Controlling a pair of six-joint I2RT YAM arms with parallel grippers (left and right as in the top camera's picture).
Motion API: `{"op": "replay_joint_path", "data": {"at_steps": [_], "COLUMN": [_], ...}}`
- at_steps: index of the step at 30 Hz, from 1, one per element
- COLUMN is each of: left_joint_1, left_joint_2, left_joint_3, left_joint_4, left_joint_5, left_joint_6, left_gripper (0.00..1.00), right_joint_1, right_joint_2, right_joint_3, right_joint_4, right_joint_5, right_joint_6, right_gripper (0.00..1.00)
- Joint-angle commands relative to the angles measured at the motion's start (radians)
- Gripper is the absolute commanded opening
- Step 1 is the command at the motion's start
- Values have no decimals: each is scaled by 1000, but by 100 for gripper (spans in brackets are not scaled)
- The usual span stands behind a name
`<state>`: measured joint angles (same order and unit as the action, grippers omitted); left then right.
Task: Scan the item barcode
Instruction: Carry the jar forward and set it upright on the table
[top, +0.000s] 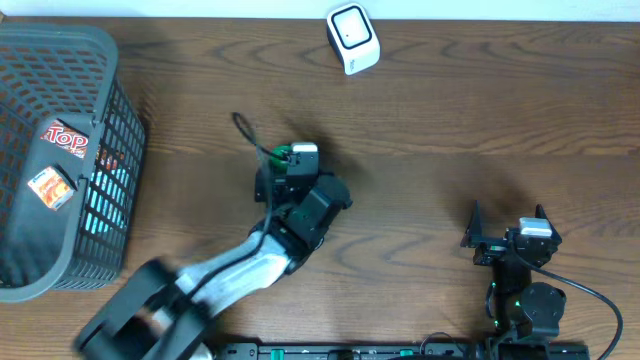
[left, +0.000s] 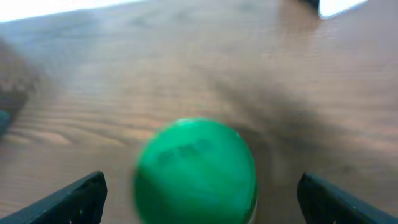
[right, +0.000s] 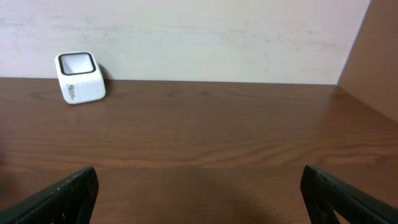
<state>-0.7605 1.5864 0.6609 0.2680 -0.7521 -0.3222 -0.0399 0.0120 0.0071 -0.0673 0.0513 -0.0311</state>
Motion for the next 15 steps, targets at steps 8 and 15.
{"op": "replay_joint_path", "data": {"at_steps": [8, 15], "left_joint_1": [4, 99], "left_joint_2": [-483, -769], "left_joint_3": [3, 15], "left_joint_4": [-316, -429], "left_joint_5": [-24, -10], "left_joint_6": [-11, -11], "left_gripper": [98, 98], "right_joint_1": [6, 6], "right_joint_2": [-6, -6], "right_joint_3": [-2, -2], "right_joint_4": [-4, -4], "right_joint_5": [-1, -1], "right_joint_6": [-8, -8], "right_gripper": [99, 99]}}
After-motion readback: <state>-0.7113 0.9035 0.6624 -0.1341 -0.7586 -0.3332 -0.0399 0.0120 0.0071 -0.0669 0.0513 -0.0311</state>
